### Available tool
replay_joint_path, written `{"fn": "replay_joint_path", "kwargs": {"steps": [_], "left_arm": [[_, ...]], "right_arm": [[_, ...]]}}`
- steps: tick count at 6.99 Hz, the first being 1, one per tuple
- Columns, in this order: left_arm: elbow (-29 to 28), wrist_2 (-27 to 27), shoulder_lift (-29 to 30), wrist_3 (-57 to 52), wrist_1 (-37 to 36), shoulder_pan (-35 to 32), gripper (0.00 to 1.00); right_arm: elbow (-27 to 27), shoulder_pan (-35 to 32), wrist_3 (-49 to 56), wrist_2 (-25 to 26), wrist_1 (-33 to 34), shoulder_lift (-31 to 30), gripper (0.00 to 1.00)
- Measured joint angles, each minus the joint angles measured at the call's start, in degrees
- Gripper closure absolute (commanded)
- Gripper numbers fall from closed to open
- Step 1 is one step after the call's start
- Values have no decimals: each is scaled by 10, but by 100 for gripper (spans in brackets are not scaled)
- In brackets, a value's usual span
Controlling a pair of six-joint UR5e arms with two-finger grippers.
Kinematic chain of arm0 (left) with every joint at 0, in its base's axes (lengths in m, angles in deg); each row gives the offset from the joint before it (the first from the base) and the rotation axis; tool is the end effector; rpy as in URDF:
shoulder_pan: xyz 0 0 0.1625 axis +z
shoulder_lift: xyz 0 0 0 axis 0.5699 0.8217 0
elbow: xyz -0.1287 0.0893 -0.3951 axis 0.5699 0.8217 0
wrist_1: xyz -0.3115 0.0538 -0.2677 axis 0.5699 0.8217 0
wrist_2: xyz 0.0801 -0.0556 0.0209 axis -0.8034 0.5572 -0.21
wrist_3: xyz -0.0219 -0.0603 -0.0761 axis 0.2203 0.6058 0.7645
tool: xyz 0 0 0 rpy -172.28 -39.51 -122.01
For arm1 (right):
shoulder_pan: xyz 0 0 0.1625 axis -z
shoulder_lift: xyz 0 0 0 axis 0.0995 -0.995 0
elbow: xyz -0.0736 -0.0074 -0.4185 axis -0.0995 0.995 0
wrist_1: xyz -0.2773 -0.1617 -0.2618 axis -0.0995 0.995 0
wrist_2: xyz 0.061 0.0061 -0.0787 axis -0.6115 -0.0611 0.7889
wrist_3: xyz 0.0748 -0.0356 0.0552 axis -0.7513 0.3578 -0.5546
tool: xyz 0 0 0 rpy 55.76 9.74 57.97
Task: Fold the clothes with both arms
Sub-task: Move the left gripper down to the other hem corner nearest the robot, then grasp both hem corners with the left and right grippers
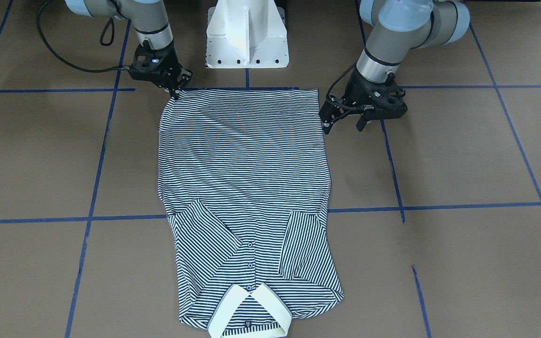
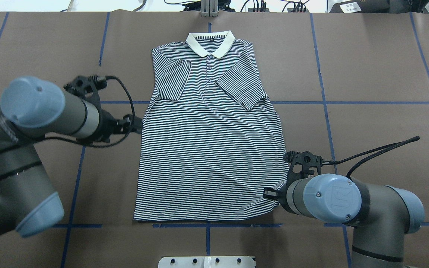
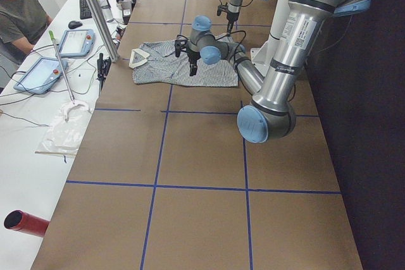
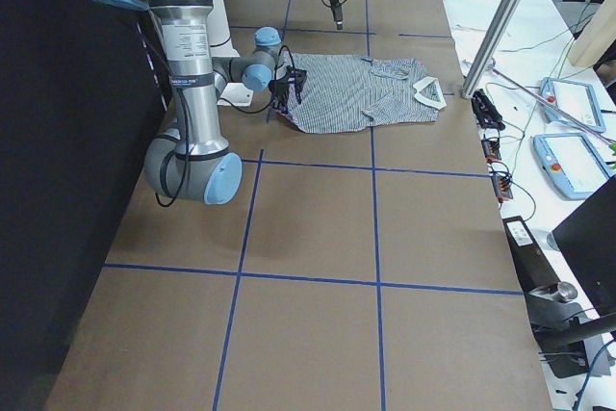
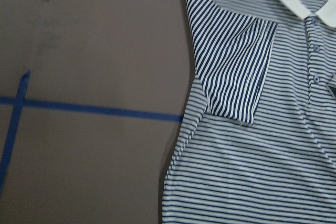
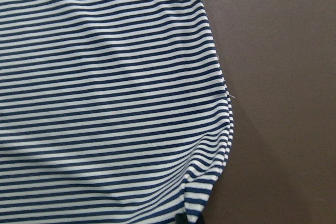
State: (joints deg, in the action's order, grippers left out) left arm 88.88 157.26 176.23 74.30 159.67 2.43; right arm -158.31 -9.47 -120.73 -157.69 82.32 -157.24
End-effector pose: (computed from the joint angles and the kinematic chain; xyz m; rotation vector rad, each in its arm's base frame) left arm 0.4149 -0.3881 0.2830 0.0571 0.9498 -0.2984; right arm -0.4699 -0.2599 0.3055 0.0521 -0.8163 0.2348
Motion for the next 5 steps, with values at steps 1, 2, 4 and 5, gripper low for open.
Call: {"fn": "replay_joint_path", "kwargs": {"steps": [1,2,4,5], "left_arm": [[21,-39,-8,55,-40,64,2],[28,-69,-4,102,-71,118,2],[13,-93,5,157,-88,182,6],[-1,-103,8,164,-88,194,6]], "right_arm": [[-8,-2,0,-1,0,2,100],[-11,-2,0,-1,-1,4,100],[-13,-2,0,-1,-1,6,100],[-13,-1,0,0,-1,6,100]]}}
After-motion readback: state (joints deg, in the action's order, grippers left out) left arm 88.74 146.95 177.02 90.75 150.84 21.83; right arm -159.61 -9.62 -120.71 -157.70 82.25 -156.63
